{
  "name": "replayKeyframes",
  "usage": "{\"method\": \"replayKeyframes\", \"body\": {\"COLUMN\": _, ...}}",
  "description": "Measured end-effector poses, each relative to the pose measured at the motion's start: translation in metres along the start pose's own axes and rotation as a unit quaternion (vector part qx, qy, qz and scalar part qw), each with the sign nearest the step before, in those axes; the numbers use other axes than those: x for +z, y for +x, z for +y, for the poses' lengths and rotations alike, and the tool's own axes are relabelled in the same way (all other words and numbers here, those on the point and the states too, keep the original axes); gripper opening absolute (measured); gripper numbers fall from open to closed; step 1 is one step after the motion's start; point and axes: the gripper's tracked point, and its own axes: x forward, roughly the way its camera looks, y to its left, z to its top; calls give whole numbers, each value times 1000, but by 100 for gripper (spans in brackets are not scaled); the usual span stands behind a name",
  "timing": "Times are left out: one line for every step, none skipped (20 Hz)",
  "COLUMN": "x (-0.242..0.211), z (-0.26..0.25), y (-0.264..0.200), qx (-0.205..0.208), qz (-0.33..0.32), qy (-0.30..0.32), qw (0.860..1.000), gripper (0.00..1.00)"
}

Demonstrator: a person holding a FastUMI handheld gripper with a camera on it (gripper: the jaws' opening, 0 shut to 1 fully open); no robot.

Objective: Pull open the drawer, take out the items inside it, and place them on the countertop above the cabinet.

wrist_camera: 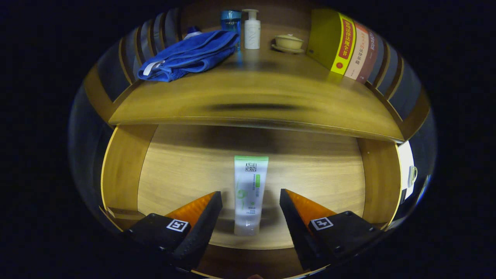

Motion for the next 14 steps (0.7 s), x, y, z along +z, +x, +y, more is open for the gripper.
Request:
{"method": "replayKeyframes", "body": {"x": -1, "z": 0, "y": 4, "qx": -1, "qz": 7, "qy": 1, "qw": 1000, "gripper": 99}}
{"method": "replayKeyframes", "body": {"x": -3, "z": 2, "y": 6, "qx": 2, "qz": 16, "qy": 5, "qw": 1000, "gripper": 99}}
{"method": "replayKeyframes", "body": {"x": -5, "z": 2, "y": 8, "qx": 4, "qz": 23, "qy": 6, "qw": 1000, "gripper": 99}}
{"method": "replayKeyframes", "body": {"x": -5, "z": 3, "y": 11, "qx": 6, "qz": 24, "qy": 4, "qw": 1000, "gripper": 99}}
{"method": "replayKeyframes", "body": {"x": -5, "z": 3, "y": 11, "qx": 6, "qz": 30, "qy": 5, "qw": 1000, "gripper": 99}}
{"method": "replayKeyframes", "body": {"x": -7, "z": 5, "y": 13, "qx": 7, "qz": 39, "qy": 7, "qw": 999, "gripper": 99}}
{"method": "replayKeyframes", "body": {"x": -10, "z": 6, "y": 15, "qx": 11, "qz": 49, "qy": 7, "qw": 999, "gripper": 99}}
{"method": "replayKeyframes", "body": {"x": -10, "z": 7, "y": 17, "qx": 14, "qz": 55, "qy": 9, "qw": 998, "gripper": 98}}
{"method": "replayKeyframes", "body": {"x": -13, "z": 9, "y": 19, "qx": 17, "qz": 62, "qy": 10, "qw": 998, "gripper": 98}}
{"method": "replayKeyframes", "body": {"x": -12, "z": 9, "y": 21, "qx": 17, "qz": 63, "qy": 13, "qw": 998, "gripper": 96}}
{"method": "replayKeyframes", "body": {"x": -12, "z": 12, "y": 26, "qx": 18, "qz": 66, "qy": 17, "qw": 998, "gripper": 95}}
{"method": "replayKeyframes", "body": {"x": -14, "z": 13, "y": 28, "qx": 21, "qz": 72, "qy": 20, "qw": 997, "gripper": 93}}
{"method": "replayKeyframes", "body": {"x": -14, "z": 13, "y": 28, "qx": 24, "qz": 74, "qy": 25, "qw": 997, "gripper": 89}}
{"method": "replayKeyframes", "body": {"x": -16, "z": 12, "y": 30, "qx": 21, "qz": 77, "qy": 26, "qw": 996, "gripper": 84}}
